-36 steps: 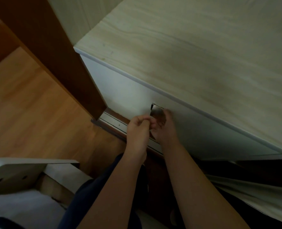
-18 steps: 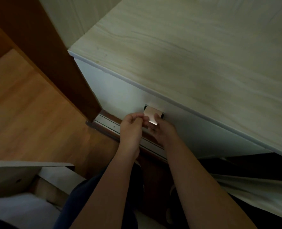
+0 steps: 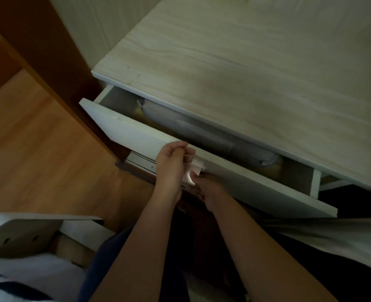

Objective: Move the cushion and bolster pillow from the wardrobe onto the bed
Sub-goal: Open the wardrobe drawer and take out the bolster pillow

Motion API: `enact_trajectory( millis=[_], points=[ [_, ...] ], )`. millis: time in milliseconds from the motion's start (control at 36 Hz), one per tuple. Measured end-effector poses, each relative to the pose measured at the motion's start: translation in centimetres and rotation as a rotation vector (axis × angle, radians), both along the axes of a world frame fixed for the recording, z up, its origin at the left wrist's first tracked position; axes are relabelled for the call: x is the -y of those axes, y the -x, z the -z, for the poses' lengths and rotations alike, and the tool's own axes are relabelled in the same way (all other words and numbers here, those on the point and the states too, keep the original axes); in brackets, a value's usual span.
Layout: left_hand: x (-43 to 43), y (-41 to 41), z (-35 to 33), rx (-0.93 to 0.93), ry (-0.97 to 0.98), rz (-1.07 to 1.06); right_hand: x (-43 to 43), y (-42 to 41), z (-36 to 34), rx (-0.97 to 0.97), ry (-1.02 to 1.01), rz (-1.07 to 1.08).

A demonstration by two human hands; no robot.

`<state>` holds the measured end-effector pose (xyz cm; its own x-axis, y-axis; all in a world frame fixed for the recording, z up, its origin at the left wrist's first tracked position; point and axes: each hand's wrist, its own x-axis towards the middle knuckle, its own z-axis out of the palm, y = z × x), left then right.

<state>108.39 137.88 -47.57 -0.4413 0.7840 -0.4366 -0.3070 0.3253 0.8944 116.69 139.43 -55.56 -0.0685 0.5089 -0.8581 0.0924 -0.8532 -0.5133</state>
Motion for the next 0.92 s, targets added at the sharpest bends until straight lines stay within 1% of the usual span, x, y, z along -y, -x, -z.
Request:
enact_trajectory(
  millis=[83, 139, 222, 333, 444, 556, 694, 778, 833, 917],
  points=[
    [0.2, -0.1, -0.6, -0.06, -0.166, -0.013, 1.1, 0.1, -0.3, 0.032, 0.023, -0.048],
    [0.6, -0.1, -1.0, -0.118, -0.286, 0.018, 2.0, 0.1, -0.4, 0.016, 0.04, -0.04],
    [1.5, -0.1, -1.1, -0.221, -0.368, 0.085, 3.3, 0.2, -0.3, 0.009, 0.05, -0.016],
    [2.1, 0.1, -0.9, -0.284, -0.365, 0.114, 4.6, 0.6, -0.9, -0.001, 0.049, 0.009],
    [2.3, 0.2, -0.8, -0.365, -0.353, 0.124, 6.0, 0.9, -1.8, 0.012, 0.068, -0.016],
    [2.7, 0.1, -0.2, -0.456, -0.304, 0.194, 6.9, 1.2, -2.1, -0.001, 0.045, 0.046],
    [3.1, 0.2, 0.7, -0.484, -0.236, 0.242, 7.3, 1.8, -2.8, 0.011, 0.031, 0.112],
    [3.3, 0.0, 0.8, -0.495, -0.208, 0.262, 7.4, 1.4, -3.5, 0.007, 0.044, 0.062],
    [3.4, -0.3, 0.8, -0.555, -0.186, 0.305, 7.5, 1.0, -3.9, -0.022, 0.046, 0.023],
    [3.3, -0.8, 0.7, -0.73, -0.177, 0.407, 7.8, 0.0, -4.3, -0.063, 0.063, 0.005]
  ],
)
